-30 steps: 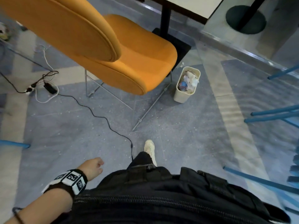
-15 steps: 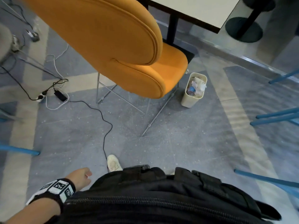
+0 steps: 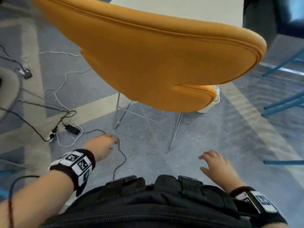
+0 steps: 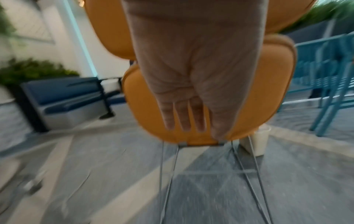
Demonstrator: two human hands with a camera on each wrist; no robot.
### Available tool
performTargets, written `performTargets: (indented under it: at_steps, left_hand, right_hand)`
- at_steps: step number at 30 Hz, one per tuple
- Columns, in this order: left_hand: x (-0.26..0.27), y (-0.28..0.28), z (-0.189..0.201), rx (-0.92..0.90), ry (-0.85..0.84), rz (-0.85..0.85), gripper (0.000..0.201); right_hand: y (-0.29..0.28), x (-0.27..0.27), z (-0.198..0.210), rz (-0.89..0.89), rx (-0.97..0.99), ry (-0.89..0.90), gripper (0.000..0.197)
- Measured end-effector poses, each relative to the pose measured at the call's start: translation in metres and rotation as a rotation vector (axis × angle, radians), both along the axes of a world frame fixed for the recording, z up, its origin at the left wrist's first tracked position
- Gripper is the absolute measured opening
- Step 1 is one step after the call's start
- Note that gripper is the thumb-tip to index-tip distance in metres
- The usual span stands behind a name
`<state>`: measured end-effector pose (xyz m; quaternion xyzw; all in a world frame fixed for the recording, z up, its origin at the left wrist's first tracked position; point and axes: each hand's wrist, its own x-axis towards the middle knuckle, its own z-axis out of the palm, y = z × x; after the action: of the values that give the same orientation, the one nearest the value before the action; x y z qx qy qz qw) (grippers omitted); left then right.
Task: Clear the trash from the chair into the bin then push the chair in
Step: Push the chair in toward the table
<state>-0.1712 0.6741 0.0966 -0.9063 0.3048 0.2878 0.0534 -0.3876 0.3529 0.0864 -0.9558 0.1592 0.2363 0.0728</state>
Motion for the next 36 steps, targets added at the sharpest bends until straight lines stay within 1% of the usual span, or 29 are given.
performTargets:
  at_steps: [2,3,5,7,8,10,12,15,19,22,24,29,33,36]
  left_hand:
    - [0.024,-0.008,0.029,-0.108,-0.174,-0.09,0.034]
    - [0.032,-0.015,0.041,-0.202,-0.278,-0.133,0.034]
    - [0.045,-0.034,0.069,-0.449,-0.491,-0.202,0.038]
    - [0.055,-0.05,0.091,-0.661,-0.725,-0.235,0.049]
    - [0.059,-0.056,0.101,-0.734,-0.839,-0.23,0.055]
    - [0.068,-0.065,0.12,-0.812,-1.022,-0.188,0.07]
    - [0.081,-0.071,0.136,-0.827,-1.114,-0.123,0.079]
    - [0.101,-0.069,0.148,-0.744,-1.141,-0.025,0.087]
    - [0.121,-0.064,0.144,-0.703,-1.084,0.034,0.09]
    - [0.13,-0.062,0.135,-0.734,-1.032,0.058,0.088]
    - [0.137,-0.063,0.127,-0.775,-1.028,0.064,0.089]
    - [0.153,-0.071,0.117,-0.881,-1.019,0.069,0.085]
    - [0.16,-0.08,0.113,-0.941,-1.032,0.089,0.083]
    - [0.167,-0.084,0.112,-0.954,-1.031,0.083,0.083]
  right_hand:
    - [0.032,0.047,0.032,-0.007,-0.014,-0.158,0.048]
    - [0.046,0.067,0.047,0.008,-0.01,-0.253,0.049]
    - [0.072,0.095,0.081,-0.013,-0.029,-0.54,0.05]
    - [0.094,0.123,0.116,0.003,-0.11,-0.83,0.056]
    - [0.102,0.134,0.13,-0.016,-0.162,-0.921,0.06]
    - [0.113,0.152,0.149,-0.042,-0.273,-1.062,0.068]
    - [0.115,0.168,0.158,-0.088,-0.356,-1.146,0.076]
    - [0.112,0.185,0.158,-0.164,-0.437,-1.137,0.085]
    - [0.109,0.197,0.15,-0.254,-0.487,-1.061,0.091]
    - [0.108,0.207,0.144,-0.288,-0.509,-1.059,0.093]
    - [0.106,0.215,0.14,-0.315,-0.519,-1.07,0.092]
    - [0.103,0.232,0.132,-0.35,-0.674,-1.157,0.093]
    - [0.095,0.238,0.129,-0.347,-0.62,-1.125,0.097]
    - [0.089,0.245,0.128,-0.377,-0.557,-1.11,0.092]
